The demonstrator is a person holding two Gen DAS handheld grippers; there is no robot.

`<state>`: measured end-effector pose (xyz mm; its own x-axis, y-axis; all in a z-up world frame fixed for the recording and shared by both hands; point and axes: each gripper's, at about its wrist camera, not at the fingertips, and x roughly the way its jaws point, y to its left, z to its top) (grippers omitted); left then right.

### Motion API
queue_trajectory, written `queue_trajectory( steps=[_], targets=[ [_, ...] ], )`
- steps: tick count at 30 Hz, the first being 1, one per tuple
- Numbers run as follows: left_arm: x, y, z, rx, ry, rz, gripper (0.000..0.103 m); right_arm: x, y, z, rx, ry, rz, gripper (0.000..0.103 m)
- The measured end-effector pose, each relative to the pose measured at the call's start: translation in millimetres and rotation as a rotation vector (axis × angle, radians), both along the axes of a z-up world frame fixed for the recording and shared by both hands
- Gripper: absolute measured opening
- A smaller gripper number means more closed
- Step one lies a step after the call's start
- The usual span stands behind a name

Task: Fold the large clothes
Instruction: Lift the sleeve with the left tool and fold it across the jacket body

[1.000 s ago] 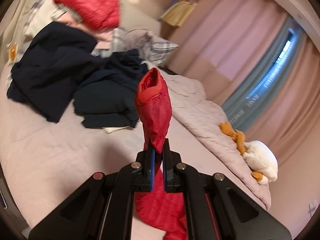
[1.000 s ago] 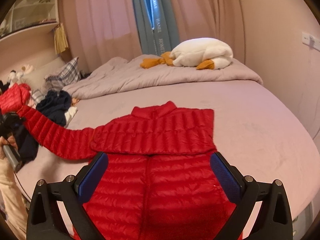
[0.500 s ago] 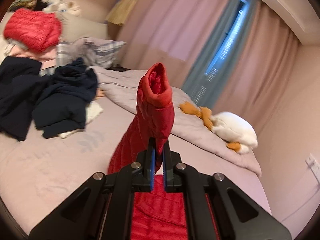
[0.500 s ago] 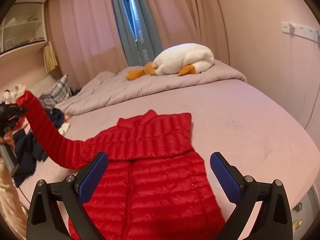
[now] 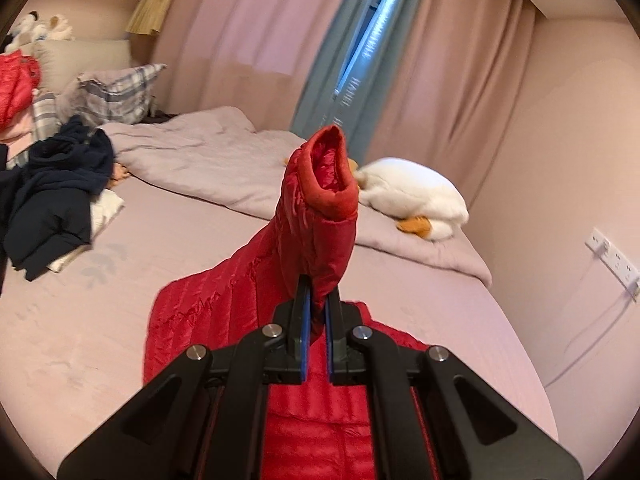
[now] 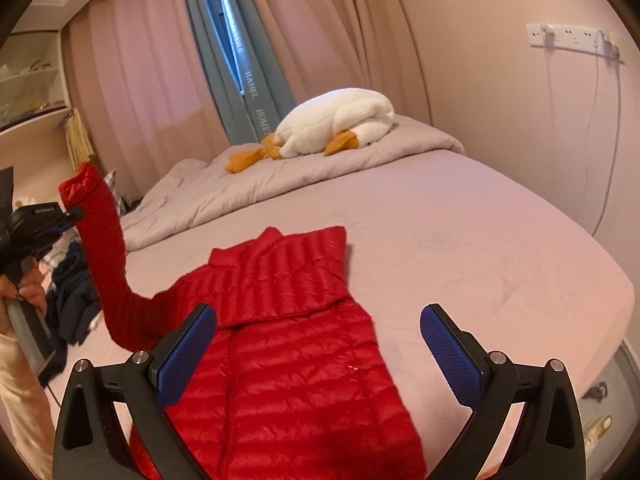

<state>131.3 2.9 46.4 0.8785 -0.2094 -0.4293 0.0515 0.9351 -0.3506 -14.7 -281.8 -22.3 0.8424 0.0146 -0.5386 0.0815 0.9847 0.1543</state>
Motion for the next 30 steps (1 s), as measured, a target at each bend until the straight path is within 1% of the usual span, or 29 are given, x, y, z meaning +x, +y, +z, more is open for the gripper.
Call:
queue_trajectory(
  steps=[6,9,19,26,30],
  targets=[
    [8.5,-33.6,-14.3,0.014,0.051,-0.067,0.005,-2.3,-17.6,-2.4,0.019,0.005,-0.044,0.102],
    [11.4,-51.6,-23.5,0.038,0.073,-0.097,0.005,-2.6,-23.9,-4.0,0.027,0.009,-0.057,0.102],
    [18.1,-110.2,-63.3,0.093,0.174,-0.218,0.005,-2.9,-41.8,-9.3,0.047,0.017,-0.091,0.102],
    [25.9,-132.7,-93.7,0.111,0.253,-0.257,0.005,-4.2,-51.1,-12.8,0.057,0.028,-0.118,0.102],
    [29.7,-144.8,-114.9,0.109,0.312,-0.279,0.006,-3.8,-55.6,-15.1,0.064,0.037,-0.136,0.102]
  ],
)
